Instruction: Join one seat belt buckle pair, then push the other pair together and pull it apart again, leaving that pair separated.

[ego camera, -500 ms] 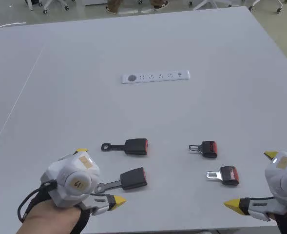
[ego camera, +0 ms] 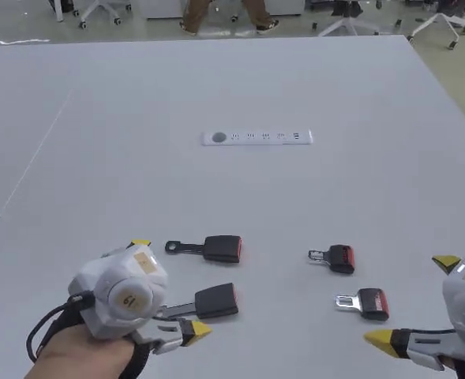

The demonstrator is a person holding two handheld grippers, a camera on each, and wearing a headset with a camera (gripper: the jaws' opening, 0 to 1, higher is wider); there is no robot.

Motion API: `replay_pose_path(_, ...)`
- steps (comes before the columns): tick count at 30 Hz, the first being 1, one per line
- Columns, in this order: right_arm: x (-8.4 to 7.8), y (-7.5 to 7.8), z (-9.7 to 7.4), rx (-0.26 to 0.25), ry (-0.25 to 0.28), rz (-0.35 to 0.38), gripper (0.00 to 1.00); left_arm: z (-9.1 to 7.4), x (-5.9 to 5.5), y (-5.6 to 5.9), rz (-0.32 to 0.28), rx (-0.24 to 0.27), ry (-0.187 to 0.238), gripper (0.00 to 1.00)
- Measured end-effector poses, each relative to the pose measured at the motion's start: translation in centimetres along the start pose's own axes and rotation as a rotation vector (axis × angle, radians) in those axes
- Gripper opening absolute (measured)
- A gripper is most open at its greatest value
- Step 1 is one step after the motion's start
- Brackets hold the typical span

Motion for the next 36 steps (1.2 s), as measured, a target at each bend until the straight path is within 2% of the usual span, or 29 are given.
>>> replay_pose_path(9, -0.5, -0.5, 0.2, 0.011, -0.002, 0.013, 1.00, 0.3, -0.1, 0.2, -0.009, -0.028, -0.018, 1.00)
replay_pose_path(13, -0.5, -1.0, 0.4, 0.011, 0.001, -0.010, 1.00, 0.3, -0.1, 0.0, -0.012, -0.027, -0.015, 1.00)
replay_pose_path(15, -0.3, -0.8, 0.5, 0.003, 0.008, -0.014, 1.00, 0.4, -0.2, 0.0, -0.007, -0.030, -0.024, 1.00)
replay_pose_path(18, 0.0, -0.5, 0.7, 0.000, 0.019, 0.019, 1.00, 0.7, -0.2, 0.0, 0.015, -0.036, -0.037, 1.00)
replay_pose_path(28, -0.3, -0.2, 1.0, 0.005, 0.014, 0.024, 1.00, 0.8, 0.6, 0.2, 0.029, -0.036, -0.025, 1.00)
replay_pose_path(36, -0.3, -0.6, 1.0, 0.015, 0.013, 0.022, 1.00, 0.9, 0.2, 0.3, 0.026, -0.040, -0.032, 1.00)
Point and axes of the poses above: the centre of the closed fingertips' face, and the gripper's own axes: z roughly forward along the fingers, y roughly to its right, x roughly out of its top, the point moved 8 cm from there along -z, roughly backward along the fingers, and after that the axes turned 11 degrees about -x, right-handed, at the moved point
